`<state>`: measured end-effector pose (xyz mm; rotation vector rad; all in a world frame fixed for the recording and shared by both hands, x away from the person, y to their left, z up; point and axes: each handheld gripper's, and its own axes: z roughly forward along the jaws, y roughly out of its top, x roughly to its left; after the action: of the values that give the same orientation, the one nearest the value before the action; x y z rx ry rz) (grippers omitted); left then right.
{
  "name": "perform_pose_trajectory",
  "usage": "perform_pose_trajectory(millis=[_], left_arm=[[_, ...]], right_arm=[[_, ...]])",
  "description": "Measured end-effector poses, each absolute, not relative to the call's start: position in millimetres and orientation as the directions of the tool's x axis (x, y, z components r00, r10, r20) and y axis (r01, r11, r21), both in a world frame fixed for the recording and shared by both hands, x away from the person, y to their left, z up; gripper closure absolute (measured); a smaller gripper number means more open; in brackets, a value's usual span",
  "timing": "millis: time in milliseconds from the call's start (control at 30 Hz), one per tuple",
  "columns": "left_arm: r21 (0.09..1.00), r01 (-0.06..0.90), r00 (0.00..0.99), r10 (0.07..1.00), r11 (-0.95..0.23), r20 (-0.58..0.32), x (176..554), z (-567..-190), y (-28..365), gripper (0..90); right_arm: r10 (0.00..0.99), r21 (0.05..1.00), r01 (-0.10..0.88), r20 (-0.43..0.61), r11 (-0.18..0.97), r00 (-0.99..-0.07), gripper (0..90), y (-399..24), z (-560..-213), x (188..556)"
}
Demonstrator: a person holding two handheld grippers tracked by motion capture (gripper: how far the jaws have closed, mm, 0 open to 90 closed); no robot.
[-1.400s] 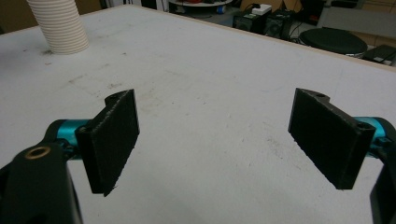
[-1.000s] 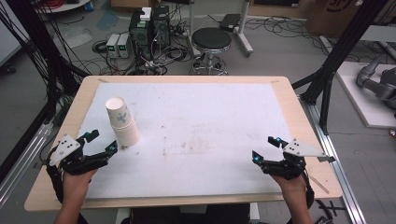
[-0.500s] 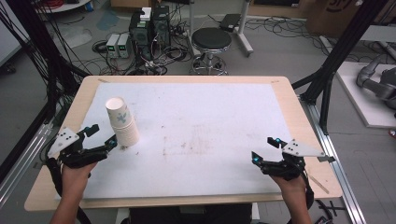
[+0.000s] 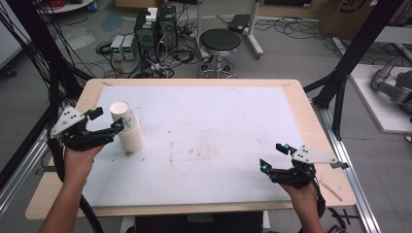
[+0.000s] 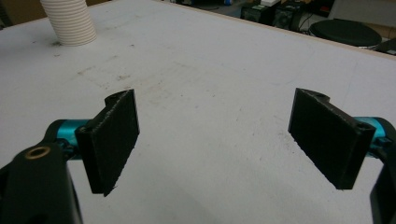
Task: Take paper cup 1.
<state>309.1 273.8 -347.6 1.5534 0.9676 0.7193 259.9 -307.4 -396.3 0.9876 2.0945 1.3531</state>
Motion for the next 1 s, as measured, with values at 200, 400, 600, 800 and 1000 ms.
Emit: perform_pose_trajectory(millis=[200,400,600,800,1000], left_arm=[[0.973,0.222,0.487,0.872,-0.062,-0.055,320,-348,271,16.7],[0.963,0.256,0.494,0.868,-0.083,-0.056,331,-349,267,16.7],[0.956,0.276,0.51,0.858,-0.103,-0.055,340,-353,264,22.5],[0.956,0.274,0.52,0.853,-0.108,-0.053,342,-354,265,30.8],[0.959,0.261,0.52,0.853,-0.108,-0.046,342,-353,265,31.7]], right_arm=[[0.767,0.911,0.321,0.006,0.261,-0.641,16.6,-308,-396,260],[0.764,0.907,0.326,0.009,0.265,-0.645,16.6,-306,-397,261],[0.76,0.906,0.327,0.01,0.268,-0.65,16.6,-305,-398,261],[0.761,0.905,0.33,0.012,0.268,-0.649,16.6,-306,-398,261],[0.761,0.905,0.333,0.016,0.266,-0.649,16.6,-305,-398,261]])
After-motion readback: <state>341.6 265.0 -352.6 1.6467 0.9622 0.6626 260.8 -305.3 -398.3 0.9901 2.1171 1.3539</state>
